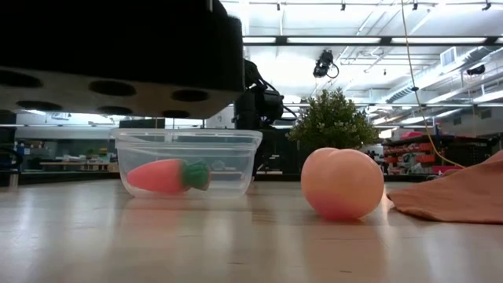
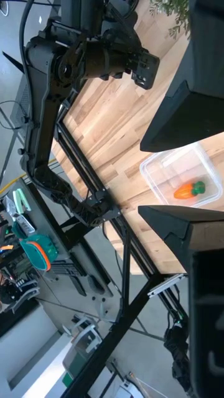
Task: Pick and placing Produce into tupperware
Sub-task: Put the pink peach into the transparent bin
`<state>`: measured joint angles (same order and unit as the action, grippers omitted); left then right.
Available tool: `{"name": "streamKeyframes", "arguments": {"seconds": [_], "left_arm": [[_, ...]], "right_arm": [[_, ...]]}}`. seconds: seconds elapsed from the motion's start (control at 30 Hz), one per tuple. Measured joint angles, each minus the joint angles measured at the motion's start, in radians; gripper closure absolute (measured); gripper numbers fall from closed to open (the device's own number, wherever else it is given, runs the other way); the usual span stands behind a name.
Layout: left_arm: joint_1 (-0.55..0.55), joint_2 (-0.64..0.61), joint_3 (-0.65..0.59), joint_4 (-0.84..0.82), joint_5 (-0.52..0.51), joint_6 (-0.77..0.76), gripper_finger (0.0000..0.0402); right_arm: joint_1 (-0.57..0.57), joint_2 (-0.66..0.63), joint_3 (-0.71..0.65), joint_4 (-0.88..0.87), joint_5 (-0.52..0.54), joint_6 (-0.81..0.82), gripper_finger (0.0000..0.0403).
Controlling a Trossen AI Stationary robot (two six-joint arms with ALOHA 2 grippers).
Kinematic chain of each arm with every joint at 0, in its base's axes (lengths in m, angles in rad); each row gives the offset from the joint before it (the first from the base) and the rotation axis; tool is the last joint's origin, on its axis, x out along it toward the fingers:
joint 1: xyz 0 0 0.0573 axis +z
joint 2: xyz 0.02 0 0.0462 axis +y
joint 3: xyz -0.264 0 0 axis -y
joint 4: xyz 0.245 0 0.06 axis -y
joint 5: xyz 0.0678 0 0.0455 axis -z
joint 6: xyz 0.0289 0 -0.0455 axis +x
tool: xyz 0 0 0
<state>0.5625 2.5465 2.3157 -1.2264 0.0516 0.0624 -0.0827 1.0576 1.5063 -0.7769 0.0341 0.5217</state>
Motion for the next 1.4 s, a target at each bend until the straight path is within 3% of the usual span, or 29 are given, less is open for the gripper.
{"name": "streamKeyframes", "arguments": {"seconds": [0.83,1.4], "left_arm": [[-0.001,0.000,0.000,-0.005,0.007,0.002,0.0264],[0.000,0.000,0.037,-0.128,0.006,0.062,0.0266]], "right_arm": [[0.000,0.000,0.000,0.000,-0.005,0.000,0.0280],[0.000,0.000,0.000,0.000,-0.003,-0.001,0.0280]]}}
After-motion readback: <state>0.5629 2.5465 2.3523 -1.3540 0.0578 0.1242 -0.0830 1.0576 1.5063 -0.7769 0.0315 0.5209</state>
